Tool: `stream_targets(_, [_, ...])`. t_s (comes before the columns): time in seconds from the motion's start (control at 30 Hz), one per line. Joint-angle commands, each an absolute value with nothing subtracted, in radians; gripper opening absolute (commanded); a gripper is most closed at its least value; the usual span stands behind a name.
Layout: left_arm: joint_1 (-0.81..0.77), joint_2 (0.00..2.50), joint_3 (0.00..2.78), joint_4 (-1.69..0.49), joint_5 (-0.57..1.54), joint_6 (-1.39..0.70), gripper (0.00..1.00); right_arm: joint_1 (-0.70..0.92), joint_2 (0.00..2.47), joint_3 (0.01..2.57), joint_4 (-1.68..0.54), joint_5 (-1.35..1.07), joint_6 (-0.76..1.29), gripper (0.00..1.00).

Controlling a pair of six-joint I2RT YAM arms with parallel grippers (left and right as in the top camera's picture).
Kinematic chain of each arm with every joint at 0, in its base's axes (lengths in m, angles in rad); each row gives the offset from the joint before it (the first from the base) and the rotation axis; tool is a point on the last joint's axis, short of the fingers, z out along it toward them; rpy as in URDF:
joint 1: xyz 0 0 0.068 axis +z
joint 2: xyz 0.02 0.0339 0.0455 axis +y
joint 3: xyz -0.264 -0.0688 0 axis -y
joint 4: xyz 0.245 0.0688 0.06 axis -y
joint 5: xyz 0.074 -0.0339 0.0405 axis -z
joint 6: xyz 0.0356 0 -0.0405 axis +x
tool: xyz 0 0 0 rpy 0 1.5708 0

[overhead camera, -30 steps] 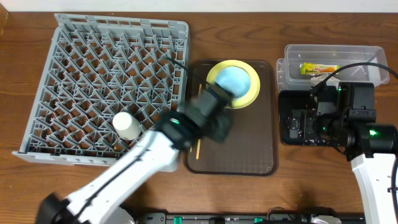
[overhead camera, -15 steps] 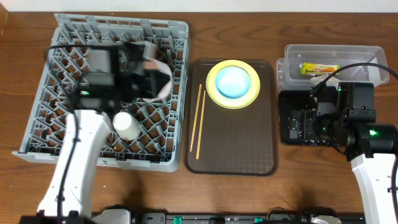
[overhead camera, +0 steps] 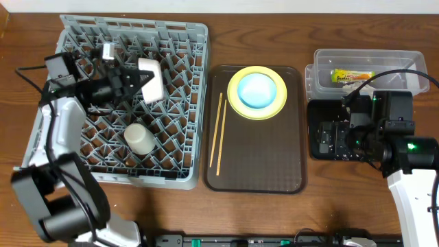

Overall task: Sort waste into correct bins and load items into the dishwasher
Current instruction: 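Set the pink bowl on its side in the dish rack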

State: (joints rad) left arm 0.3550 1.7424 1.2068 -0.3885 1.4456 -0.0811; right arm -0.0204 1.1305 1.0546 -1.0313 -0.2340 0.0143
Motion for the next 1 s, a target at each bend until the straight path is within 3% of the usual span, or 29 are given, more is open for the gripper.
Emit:
stream_targets(0.0, [0.375,1.801,1.224,-0.379,1.545,-0.091,0.06,-0.032,1.132,1.073,-1.033,-0.232,0.009,0.99])
stream_targets(0.5, [0.455,1.895,1.223,-0.351,1.436,-0.091,0.07,-0.032,1.132,1.073,-1.050,-0.232,0.009,0.99])
stream_targets(0.57, [0.476,1.895,1.223,-0.366,1.399,-0.091,0.22,-0.032,1.132,1.073,-1.051,-0.232,0.009,0.99])
stream_targets(0.63, [0.495,1.895,1.223,-0.383,1.371,-0.090,0.29,-0.032,1.132,1.073,-1.051,-0.232,0.009,0.99])
stream_targets(0.67, [0.504,1.895,1.223,-0.391,1.354,-0.091,0.49,-0.032,1.132,1.073,-1.051,-0.232,0.009,0.99])
stream_targets(0.87, [0.561,1.889,1.224,-0.453,1.281,-0.091,0.70,-0.032,1.132,1.073,-1.051,-0.232,0.009,0.99])
stream_targets(0.97, [0.585,1.863,1.224,-0.461,1.276,-0.091,0.75,-0.032,1.132,1.073,-1.052,-0.232,0.009,0.99])
